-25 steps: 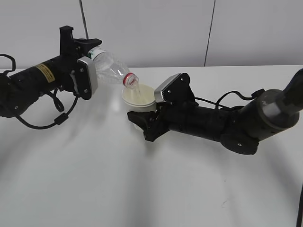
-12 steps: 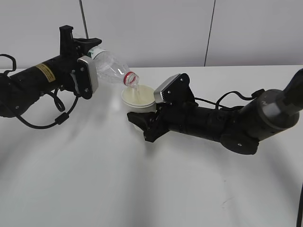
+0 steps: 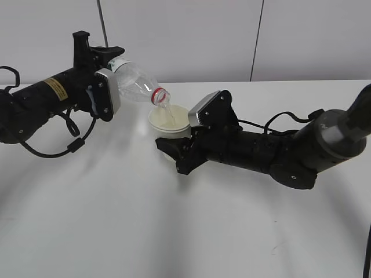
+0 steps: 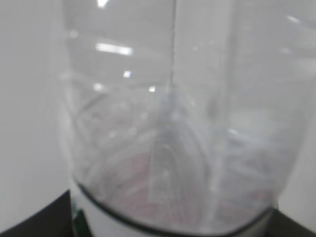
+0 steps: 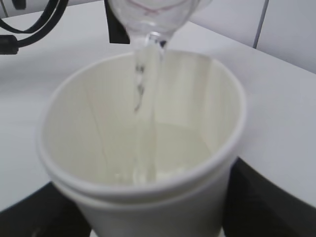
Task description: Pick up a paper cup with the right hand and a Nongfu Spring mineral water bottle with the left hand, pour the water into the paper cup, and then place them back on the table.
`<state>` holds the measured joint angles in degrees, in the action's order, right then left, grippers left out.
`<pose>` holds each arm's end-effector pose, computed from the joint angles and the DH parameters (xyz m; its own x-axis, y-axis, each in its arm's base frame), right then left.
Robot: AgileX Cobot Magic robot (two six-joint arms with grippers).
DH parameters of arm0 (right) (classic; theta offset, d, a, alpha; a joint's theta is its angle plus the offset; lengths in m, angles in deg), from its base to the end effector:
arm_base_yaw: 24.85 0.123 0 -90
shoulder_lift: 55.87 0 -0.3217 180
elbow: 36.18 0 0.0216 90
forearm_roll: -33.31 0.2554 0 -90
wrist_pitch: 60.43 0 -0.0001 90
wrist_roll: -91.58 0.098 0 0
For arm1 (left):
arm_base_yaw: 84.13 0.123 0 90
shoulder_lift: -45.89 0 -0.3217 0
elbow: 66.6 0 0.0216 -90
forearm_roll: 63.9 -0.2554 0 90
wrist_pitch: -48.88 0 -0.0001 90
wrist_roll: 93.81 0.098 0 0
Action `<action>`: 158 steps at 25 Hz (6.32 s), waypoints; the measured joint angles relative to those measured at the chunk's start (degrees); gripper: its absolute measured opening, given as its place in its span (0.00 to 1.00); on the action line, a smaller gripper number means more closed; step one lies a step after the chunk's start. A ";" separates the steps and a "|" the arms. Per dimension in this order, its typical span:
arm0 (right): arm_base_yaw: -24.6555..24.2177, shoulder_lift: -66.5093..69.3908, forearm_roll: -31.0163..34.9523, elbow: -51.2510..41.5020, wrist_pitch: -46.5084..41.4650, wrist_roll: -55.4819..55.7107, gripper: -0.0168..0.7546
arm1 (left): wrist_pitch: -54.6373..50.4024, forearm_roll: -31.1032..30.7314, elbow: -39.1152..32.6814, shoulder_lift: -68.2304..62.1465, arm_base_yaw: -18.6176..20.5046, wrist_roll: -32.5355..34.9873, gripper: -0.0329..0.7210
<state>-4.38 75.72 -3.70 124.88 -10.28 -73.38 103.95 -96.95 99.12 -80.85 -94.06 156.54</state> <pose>0.3975 0.1967 0.1267 -0.1309 -0.2253 -0.9655 -0.7624 0.6454 -0.0472 0.4431 -0.1220 0.1945 0.5948 0.8039 0.0073 0.0060 -0.0135 0.9999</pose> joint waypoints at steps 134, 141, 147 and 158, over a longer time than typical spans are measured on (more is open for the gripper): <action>-15.96 -33.03 10.18 -26.61 2.85 0.49 0.81 | 6.46 -10.68 0.51 -10.25 1.03 -95.11 0.55; -15.96 -33.13 9.38 -26.66 1.13 1.15 0.80 | 5.40 -9.65 0.56 -10.31 1.03 -95.11 0.72; -15.96 -33.13 9.16 -26.66 0.80 1.29 0.79 | 6.43 -9.53 0.56 -10.31 1.23 -95.10 0.77; -15.96 -32.65 9.11 -26.66 0.68 1.29 0.79 | 6.04 -9.57 -2.20 -8.17 3.08 -94.69 0.84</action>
<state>-20.35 43.07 5.41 98.22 -9.60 -72.09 110.00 -106.51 96.92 -89.02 -90.98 61.85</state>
